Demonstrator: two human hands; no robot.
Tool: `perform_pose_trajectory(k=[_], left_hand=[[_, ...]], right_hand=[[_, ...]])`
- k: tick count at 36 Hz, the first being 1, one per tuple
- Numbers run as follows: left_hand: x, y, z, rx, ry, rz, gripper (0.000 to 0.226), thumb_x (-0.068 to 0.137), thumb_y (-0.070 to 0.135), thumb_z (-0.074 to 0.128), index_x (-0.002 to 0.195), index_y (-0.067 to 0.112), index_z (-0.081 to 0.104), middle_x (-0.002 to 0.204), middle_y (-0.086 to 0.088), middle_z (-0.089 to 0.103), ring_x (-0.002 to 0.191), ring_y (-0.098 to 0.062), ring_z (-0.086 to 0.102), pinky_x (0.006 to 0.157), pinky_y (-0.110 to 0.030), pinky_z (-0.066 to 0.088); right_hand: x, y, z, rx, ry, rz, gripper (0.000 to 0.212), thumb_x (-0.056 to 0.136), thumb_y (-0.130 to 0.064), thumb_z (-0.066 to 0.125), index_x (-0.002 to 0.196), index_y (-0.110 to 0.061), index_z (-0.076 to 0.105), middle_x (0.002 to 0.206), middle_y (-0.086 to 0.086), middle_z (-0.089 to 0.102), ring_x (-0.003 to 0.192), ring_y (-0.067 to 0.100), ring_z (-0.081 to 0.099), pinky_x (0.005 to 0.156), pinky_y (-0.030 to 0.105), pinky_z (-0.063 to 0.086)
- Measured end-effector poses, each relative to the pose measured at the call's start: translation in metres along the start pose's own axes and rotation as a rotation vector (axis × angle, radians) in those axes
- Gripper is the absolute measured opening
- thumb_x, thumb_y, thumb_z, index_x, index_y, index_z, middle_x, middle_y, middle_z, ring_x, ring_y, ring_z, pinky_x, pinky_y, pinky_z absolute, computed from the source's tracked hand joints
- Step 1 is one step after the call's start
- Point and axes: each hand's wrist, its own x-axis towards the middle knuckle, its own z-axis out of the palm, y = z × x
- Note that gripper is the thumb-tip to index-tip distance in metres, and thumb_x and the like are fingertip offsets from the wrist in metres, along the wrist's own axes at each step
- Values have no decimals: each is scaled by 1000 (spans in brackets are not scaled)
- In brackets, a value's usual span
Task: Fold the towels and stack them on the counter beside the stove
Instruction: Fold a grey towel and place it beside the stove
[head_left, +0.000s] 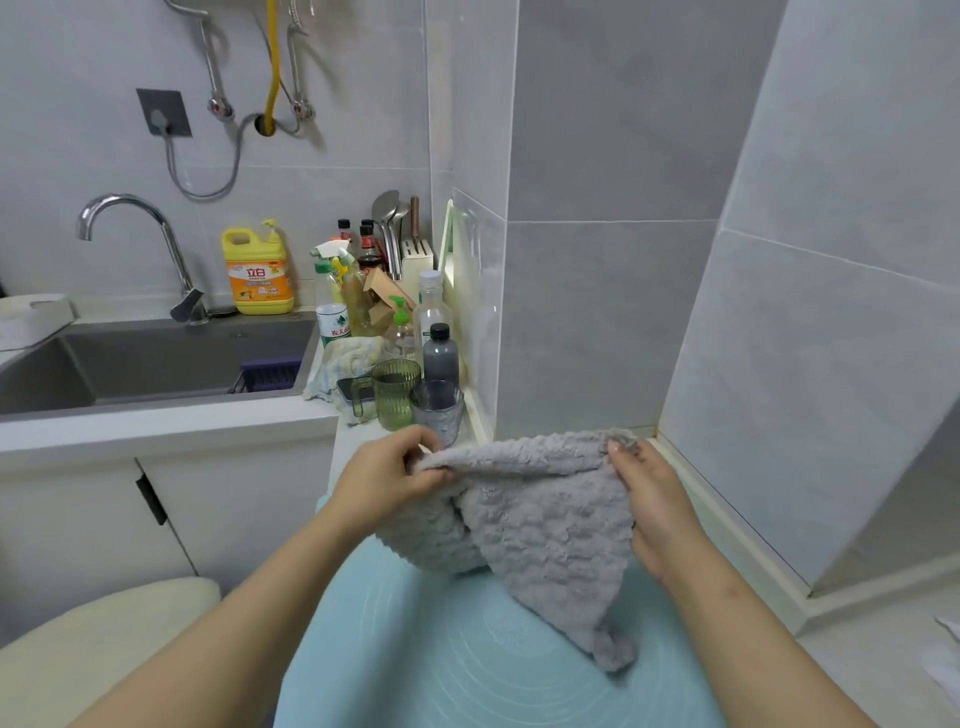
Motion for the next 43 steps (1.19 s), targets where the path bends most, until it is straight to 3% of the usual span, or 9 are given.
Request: perform_pose_trajectory(k=[3,5,11,17,21,25,31,34,43], left_hand=[[8,3,-18,338,-49,59,9,81,20,68,90,21,65,74,9,51,76,-14,47,62,-27,32],[11,0,-27,386,-36,22,3,83,18,65,84,18,63,76,3,52,76,-17,47,60,-29,31],[9,3,-46,-554,33,-218,19,87,-5,56,83,14,59,82,-5,58,79,-18,52,71,-27,42],[17,12,-53,-913,64,-316,18,88,0,56,94,14,63,84,1,72,73,-12,69,66,-24,58],[32,7,-53,-809,205,-375,11,89,7,60,89,18,63,83,0,68,66,-10,64,56,-22,51],[45,6,-55,-670,290,-357,8,91,10,58,95,16,61,84,-2,62,63,-13,51,54,-25,36],[47,18,-75,-757,338,-210,17,90,6,56,94,21,63,100,-7,65,97,-27,60,85,-45,49],[36,17,-80,-754,283,-148,23,89,2,53,96,22,63,99,-6,64,97,-27,58,85,-46,47],[-18,-14,-27,-609,109,-287,14,87,2,58,86,15,61,86,-2,65,77,-15,62,58,-16,51]], right_hand=[[4,-11,-4,116,49,-29,16,98,-15,43,92,-14,58,89,9,69,73,19,71,61,33,59],[6,-18,-7,177,69,-32,15,98,-15,43,95,-13,57,90,10,67,72,19,69,55,30,58],[10,-33,-8,182,22,-15,18,96,-18,46,98,-10,62,82,9,73,72,22,71,57,34,57],[28,-53,-2,47,49,-23,15,95,-19,51,101,-10,61,100,13,68,92,28,65,78,42,53],[46,-57,4,-127,114,-63,26,91,-26,58,110,-9,62,118,12,62,112,30,57,101,52,41],[52,-61,14,-191,114,-136,21,94,-23,53,74,-18,55,82,4,56,81,20,53,79,37,43],[44,-78,19,11,98,-274,28,95,-11,49,68,-18,51,60,-7,55,65,11,51,69,27,41],[33,-81,16,102,41,-290,22,94,-9,48,73,-15,54,72,3,56,69,16,55,70,33,43],[2,-16,-14,-154,60,-102,21,92,-8,50,76,-11,62,65,2,69,62,18,65,58,28,51]])
